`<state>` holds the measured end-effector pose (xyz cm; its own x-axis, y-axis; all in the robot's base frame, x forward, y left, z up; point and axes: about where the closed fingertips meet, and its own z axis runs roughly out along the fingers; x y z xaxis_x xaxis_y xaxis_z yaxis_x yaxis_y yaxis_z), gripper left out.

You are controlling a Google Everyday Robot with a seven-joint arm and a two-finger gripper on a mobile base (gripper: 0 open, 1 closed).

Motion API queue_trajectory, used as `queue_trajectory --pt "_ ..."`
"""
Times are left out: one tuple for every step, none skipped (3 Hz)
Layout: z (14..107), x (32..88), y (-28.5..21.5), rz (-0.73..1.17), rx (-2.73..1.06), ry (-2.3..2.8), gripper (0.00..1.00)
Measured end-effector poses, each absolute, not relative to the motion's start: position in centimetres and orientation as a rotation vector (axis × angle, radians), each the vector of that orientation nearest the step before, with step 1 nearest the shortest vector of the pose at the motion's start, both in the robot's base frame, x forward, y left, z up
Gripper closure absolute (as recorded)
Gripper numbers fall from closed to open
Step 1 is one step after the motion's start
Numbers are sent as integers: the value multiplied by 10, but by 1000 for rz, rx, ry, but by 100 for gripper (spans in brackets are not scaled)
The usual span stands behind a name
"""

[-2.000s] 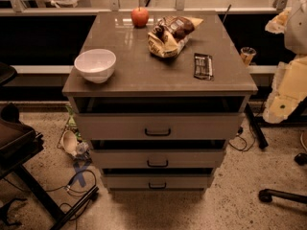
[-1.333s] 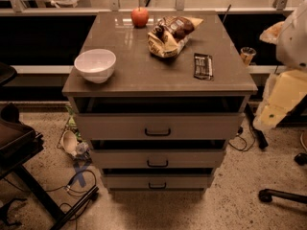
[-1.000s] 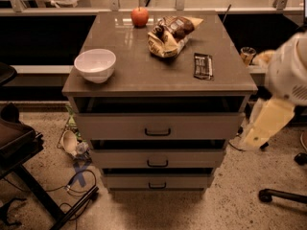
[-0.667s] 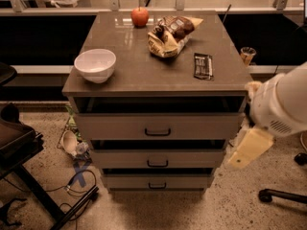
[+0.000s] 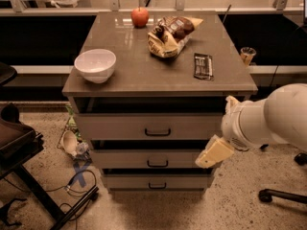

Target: Open top drawer

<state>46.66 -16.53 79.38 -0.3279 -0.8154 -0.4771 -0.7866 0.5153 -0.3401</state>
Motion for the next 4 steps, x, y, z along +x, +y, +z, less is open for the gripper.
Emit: queue_trajectory --pt "781 475 -157 -43 -1316 2161 0" --pt "750 486 -140 8 -1362 2149 0" --pt "718 499 -121 56 -1420 2101 0" --pt "696 516 -109 95 -1470 2034 0"
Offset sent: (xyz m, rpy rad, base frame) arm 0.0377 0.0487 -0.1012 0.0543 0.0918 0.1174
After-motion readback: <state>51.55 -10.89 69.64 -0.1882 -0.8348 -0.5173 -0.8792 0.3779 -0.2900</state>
